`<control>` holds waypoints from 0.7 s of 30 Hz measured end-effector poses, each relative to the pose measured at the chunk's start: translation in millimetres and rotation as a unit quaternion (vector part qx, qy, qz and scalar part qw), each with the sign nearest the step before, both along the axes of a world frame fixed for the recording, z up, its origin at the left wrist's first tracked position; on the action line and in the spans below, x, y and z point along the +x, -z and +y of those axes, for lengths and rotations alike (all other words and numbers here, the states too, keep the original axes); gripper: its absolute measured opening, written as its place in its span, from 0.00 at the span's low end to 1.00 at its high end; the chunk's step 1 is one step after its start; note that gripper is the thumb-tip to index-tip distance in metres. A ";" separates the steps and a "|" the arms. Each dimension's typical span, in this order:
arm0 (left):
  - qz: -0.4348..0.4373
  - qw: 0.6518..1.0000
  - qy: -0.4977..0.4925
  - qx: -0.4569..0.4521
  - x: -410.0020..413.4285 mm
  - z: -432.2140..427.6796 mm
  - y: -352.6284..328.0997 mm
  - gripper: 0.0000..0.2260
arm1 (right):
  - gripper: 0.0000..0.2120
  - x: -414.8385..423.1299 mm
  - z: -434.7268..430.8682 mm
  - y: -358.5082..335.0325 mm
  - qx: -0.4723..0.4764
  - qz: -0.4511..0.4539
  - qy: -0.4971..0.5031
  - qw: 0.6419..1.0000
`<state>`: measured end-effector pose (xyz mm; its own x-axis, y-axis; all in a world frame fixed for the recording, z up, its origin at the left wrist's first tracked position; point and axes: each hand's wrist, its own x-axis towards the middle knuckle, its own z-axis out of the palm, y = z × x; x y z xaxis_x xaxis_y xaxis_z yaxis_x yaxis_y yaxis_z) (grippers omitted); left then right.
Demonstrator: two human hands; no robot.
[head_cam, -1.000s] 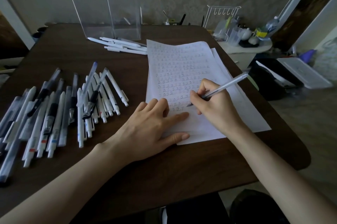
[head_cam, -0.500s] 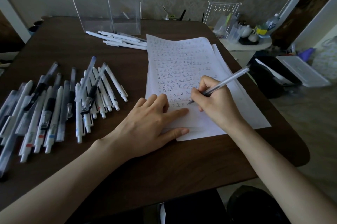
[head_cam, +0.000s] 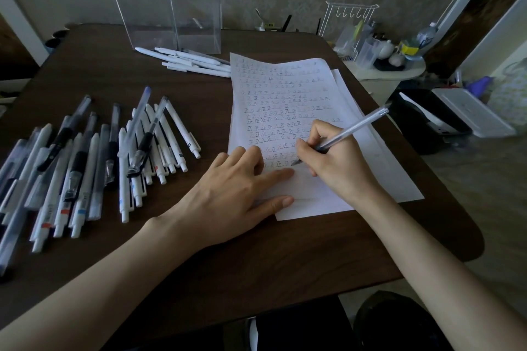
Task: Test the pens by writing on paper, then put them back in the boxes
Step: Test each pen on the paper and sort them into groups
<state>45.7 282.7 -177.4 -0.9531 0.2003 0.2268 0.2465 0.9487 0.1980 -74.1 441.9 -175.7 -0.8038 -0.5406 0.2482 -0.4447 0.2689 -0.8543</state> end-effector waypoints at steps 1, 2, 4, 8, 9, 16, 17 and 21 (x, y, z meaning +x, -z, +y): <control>-0.003 1.000 -0.002 0.007 0.2 0.0 -1.0 0.24 | 0.15 -0.1 -0.4 0.0 0.002 0.001 0.006 1.000; -0.006 1.000 -0.005 0.025 0.3 -0.1 -1.4 0.23 | 0.15 -0.5 -0.8 -0.2 0.004 0.003 0.014 1.000; -0.013 0.995 -0.022 0.095 0.9 -0.5 -3.4 0.21 | 0.15 -1.2 -0.8 -1.1 -0.001 0.003 0.017 1.000; -0.015 0.977 -0.075 0.197 -1.5 -4.0 -2.9 0.16 | 0.13 0.1 -0.4 -5.4 -0.073 -0.025 -0.017 0.997; -0.013 0.975 -0.087 0.202 -2.7 -5.5 -1.4 0.16 | 0.11 0.8 -0.8 -6.8 -0.087 -0.023 -0.029 0.996; 0.071 0.965 -0.114 0.224 -5.7 -9.6 -3.0 0.13 | 0.13 1.4 0.1 -11.8 -0.171 -0.126 -0.124 0.969; 0.081 0.966 -0.103 0.221 -5.6 -9.8 -3.4 0.12 | 0.13 1.4 0.2 -12.4 -0.176 -0.139 -0.125 0.966; 0.105 0.972 -0.057 0.203 -5.9 -9.0 -4.0 0.11 | 0.12 2.6 0.4 -14.3 -0.181 -0.160 -0.134 0.961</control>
<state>39.8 273.7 -173.4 -0.8879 -0.0506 0.4573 0.2198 0.8265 0.5183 -71.5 442.2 -161.4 -0.7145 -0.6634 0.2222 -0.1555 -0.1590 -0.9749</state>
